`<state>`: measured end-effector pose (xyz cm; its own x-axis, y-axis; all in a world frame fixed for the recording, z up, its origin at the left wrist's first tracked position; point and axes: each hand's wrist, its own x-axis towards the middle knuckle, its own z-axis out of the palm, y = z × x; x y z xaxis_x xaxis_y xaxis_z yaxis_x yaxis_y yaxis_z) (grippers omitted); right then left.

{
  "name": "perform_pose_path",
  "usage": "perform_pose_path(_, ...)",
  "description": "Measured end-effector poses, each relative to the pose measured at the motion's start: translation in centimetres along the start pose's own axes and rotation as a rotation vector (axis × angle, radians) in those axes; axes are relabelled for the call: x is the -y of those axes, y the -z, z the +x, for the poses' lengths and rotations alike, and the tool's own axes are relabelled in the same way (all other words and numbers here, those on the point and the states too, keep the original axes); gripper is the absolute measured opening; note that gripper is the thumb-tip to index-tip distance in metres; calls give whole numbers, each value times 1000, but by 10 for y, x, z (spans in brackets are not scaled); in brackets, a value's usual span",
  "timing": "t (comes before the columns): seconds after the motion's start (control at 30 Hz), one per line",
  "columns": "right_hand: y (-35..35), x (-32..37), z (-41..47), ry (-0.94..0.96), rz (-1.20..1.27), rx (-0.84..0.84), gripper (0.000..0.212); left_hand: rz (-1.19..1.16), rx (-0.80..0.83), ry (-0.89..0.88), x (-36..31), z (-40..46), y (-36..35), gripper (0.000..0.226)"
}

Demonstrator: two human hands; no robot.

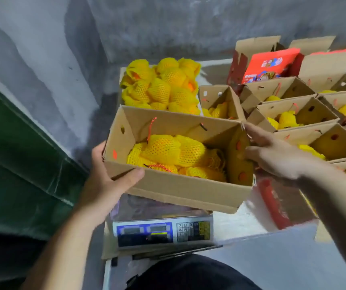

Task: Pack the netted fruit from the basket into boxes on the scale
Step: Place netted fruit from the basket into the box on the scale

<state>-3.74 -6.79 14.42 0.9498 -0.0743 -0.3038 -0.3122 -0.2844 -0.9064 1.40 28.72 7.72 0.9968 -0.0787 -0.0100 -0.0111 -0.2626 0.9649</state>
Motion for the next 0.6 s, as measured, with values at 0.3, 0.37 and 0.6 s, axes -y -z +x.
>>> perform_pose_path(0.3,-70,-22,57,-152,-6,-150,59,67,14,103,74,4,9,89)
perform_pose_path(0.37,-75,-31,55,-126,-33,-191,57,78,-2,122,79,2,6,97)
perform_pose_path(0.6,-114,-35,24,85,-456,-258,67,151,23,159,81,-16,19,121)
